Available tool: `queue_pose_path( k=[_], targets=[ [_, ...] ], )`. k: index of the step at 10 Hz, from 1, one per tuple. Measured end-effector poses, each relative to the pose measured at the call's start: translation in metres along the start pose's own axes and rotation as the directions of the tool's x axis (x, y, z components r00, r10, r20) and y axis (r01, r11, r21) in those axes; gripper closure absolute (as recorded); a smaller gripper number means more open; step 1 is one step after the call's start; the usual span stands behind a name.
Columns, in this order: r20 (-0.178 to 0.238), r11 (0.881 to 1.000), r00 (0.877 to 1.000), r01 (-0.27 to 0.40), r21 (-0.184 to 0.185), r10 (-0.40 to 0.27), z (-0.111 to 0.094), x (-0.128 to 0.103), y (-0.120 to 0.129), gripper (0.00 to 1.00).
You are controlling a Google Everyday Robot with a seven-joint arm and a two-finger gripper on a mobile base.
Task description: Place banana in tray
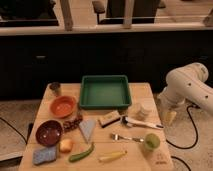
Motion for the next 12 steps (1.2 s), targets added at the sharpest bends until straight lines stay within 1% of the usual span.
queue_pose_path(
  k=[5,7,8,10,12],
  targets=[
    [0.0,1.0,1.0,0.0,0.0,0.0,0.0,0.0,0.0,0.2],
    [0.021,1.0,1.0,-0.016,-0.007,0.017,-0.001,-0.001,0.013,0.2],
    [0.034,1.0,0.999,-0.028,-0.013,0.029,-0.002,-0.001,0.026,0.2],
    [0.044,0.999,0.998,-0.036,-0.015,0.037,-0.003,-0.002,0.03,0.2],
    [0.064,0.998,0.997,-0.052,-0.022,0.054,-0.003,-0.003,0.034,0.2]
  ],
)
